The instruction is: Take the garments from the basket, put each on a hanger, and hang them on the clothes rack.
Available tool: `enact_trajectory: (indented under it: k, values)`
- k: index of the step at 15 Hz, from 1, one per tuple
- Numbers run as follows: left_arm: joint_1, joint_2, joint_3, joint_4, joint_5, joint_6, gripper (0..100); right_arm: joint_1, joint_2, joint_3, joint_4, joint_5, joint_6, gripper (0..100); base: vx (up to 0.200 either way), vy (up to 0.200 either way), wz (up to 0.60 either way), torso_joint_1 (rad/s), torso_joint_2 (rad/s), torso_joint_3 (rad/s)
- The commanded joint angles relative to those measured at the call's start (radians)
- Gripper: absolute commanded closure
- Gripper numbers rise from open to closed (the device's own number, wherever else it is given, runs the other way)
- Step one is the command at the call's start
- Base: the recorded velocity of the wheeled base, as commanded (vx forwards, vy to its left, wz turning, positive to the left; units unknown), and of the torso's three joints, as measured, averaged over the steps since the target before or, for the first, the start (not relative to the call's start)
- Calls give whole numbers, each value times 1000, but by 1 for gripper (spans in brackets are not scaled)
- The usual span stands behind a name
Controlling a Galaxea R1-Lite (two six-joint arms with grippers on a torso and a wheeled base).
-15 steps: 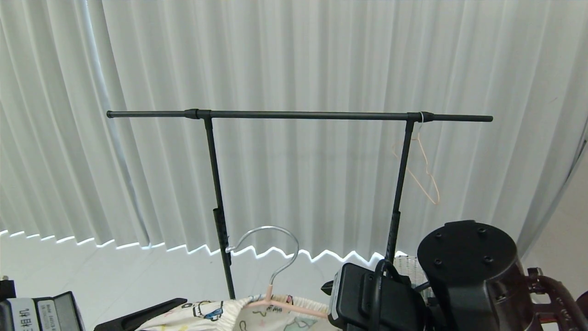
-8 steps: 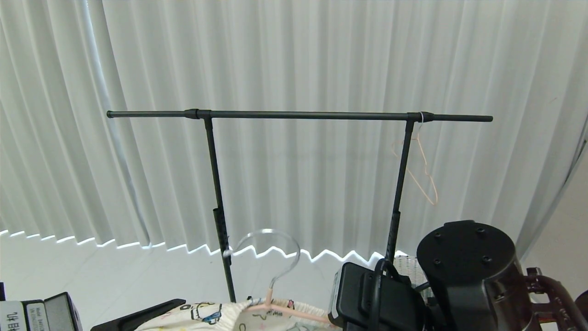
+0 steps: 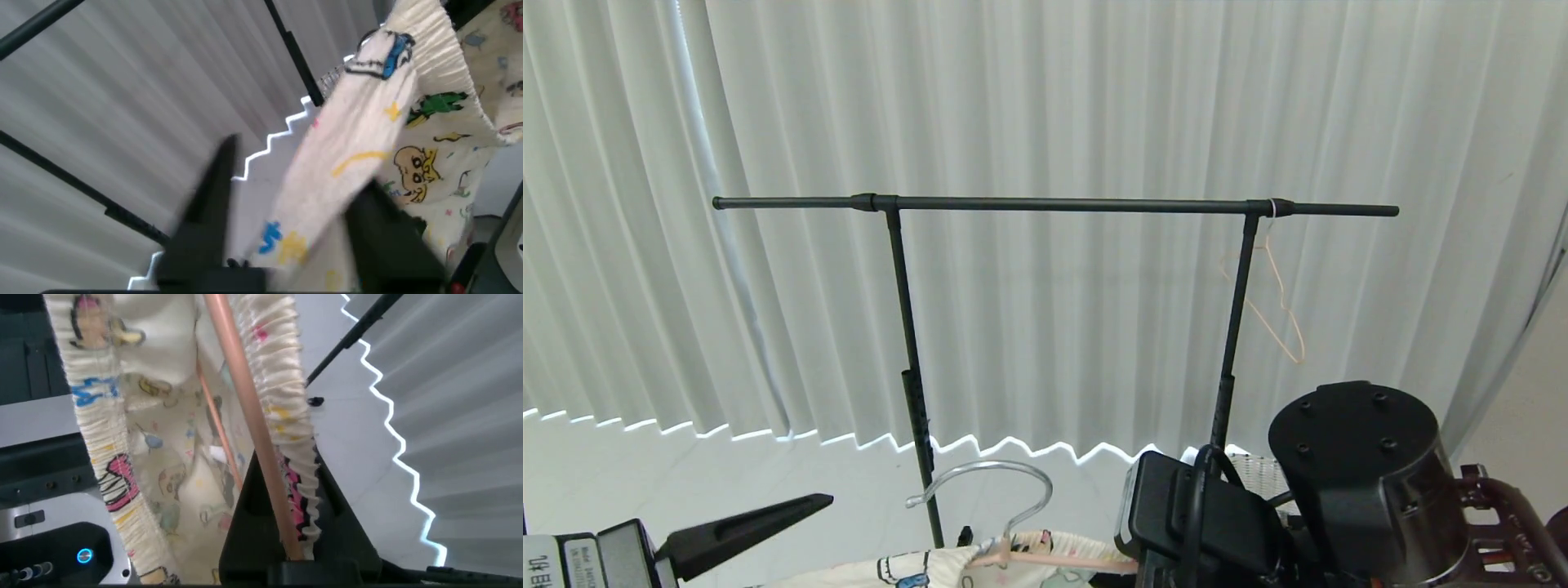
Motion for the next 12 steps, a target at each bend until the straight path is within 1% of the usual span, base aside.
enact_trajectory:
  k: [1, 4, 7, 8, 10, 12]
  values:
    - [0, -1, 0, 3, -1, 0, 0, -14, -8, -1, -4, -1, -5, 100, 0, 0, 0, 0, 0, 0]
    - [1, -20, 7, 3, -1, -1, 0, -88, -34, 4, -3, 0, -62, 100, 0, 0, 0, 0, 0, 0]
    - [6, -33, 16, 3, -1, -9, 0, -166, -55, 6, 0, -1, -70, 100, 0, 0, 0, 0, 0, 0]
    - [23, -36, 28, 3, -1, -11, 0, -189, -63, 6, 0, -1, -80, 100, 0, 0, 0, 0, 0, 0]
    - [141, -35, 83, 4, 1, -53, 0, -220, -92, 6, 33, 2, -99, 100, 0, 0, 0, 0, 0, 0]
    - [261, -27, 134, 6, -1, -66, 0, -221, -129, 7, 68, 3, -107, 100, 0, 0, 0, 0, 0, 0]
